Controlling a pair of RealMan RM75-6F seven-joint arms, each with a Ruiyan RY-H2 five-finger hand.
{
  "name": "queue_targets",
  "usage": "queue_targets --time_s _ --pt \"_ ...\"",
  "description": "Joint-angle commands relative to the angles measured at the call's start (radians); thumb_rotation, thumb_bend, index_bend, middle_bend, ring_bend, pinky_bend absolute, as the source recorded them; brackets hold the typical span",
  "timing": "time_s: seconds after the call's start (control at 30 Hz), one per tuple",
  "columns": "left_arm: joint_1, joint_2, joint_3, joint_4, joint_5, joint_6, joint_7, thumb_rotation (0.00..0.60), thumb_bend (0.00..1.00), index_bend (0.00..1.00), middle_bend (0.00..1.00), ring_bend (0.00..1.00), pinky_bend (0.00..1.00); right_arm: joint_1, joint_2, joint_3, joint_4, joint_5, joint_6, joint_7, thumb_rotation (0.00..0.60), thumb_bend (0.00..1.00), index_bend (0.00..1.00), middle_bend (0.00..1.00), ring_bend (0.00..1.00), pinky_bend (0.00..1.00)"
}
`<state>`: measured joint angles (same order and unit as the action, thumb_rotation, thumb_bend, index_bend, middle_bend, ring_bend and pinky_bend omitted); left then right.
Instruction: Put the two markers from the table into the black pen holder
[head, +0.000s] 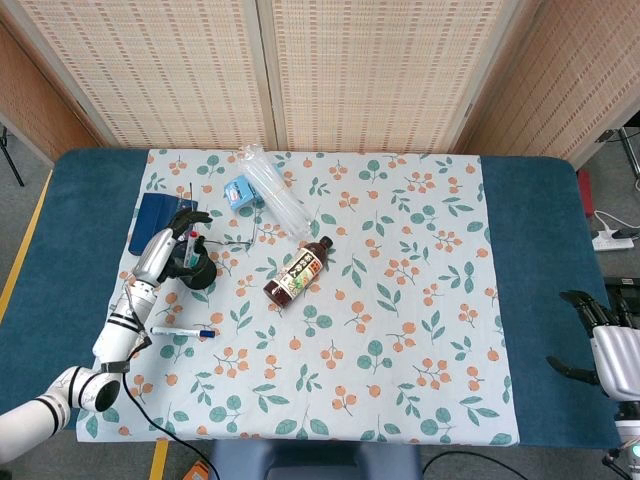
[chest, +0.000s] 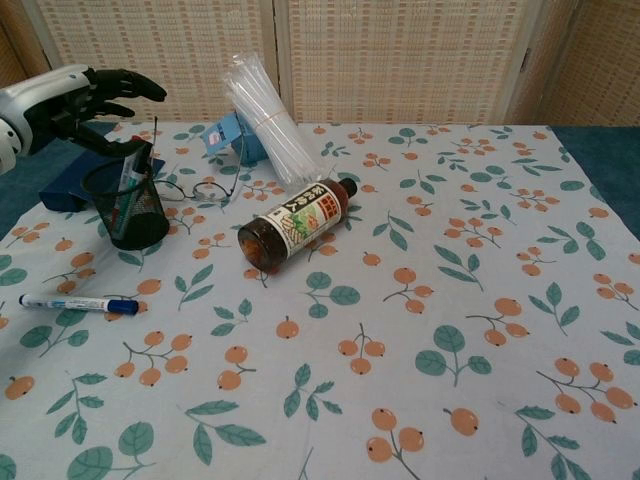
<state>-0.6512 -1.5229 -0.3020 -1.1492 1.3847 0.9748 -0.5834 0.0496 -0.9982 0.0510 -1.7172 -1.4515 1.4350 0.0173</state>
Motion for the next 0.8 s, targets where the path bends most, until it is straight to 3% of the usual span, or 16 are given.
queue_targets --time_s 0.03,0.13,0.23,0.33,0.5,0.8 --pt "0.098 0.062 0.077 -0.261 0.000 0.187 0.421 0.600 0.34 0.25 0.18 0.01 0.10 0.000 0.002 -0.003 -0.002 -0.008 0.002 0.005 0.600 0.00 0.20 0.16 0.25 0.02" --pt "0.200 0.049 0.149 -0.395 0.040 0.370 0.677 0.600 0.34 0.33 0.29 0.09 0.11 -0.001 0.002 -0.005 -0.004 -0.016 0.006 0.009 0.600 0.00 0.20 0.16 0.25 0.02" --pt "0.308 -0.005 0.233 -0.454 0.082 0.533 0.886 0.600 0.34 0.38 0.37 0.13 0.13 -0.001 0.003 -0.008 -0.006 -0.028 0.008 0.017 0.600 0.00 0.20 0.16 0.25 0.02" --pt "0.383 -0.062 0.293 -0.445 0.095 0.609 0.961 0.600 0.34 0.38 0.40 0.15 0.14 -0.001 0.004 -0.011 -0.006 -0.040 0.012 0.019 0.600 0.00 0.20 0.16 0.25 0.02" --pt "0.418 -0.139 0.326 -0.365 0.080 0.587 0.954 0.600 0.34 0.39 0.43 0.17 0.15 -0.003 0.008 -0.016 -0.008 -0.053 0.018 0.025 0.600 0.00 0.20 0.16 0.25 0.02" --pt "0.383 -0.253 0.266 -0.221 0.019 0.474 0.974 0.600 0.34 0.40 0.45 0.19 0.16 -0.004 0.008 -0.014 -0.005 -0.047 0.019 0.029 0.600 0.00 0.20 0.16 0.25 0.02"
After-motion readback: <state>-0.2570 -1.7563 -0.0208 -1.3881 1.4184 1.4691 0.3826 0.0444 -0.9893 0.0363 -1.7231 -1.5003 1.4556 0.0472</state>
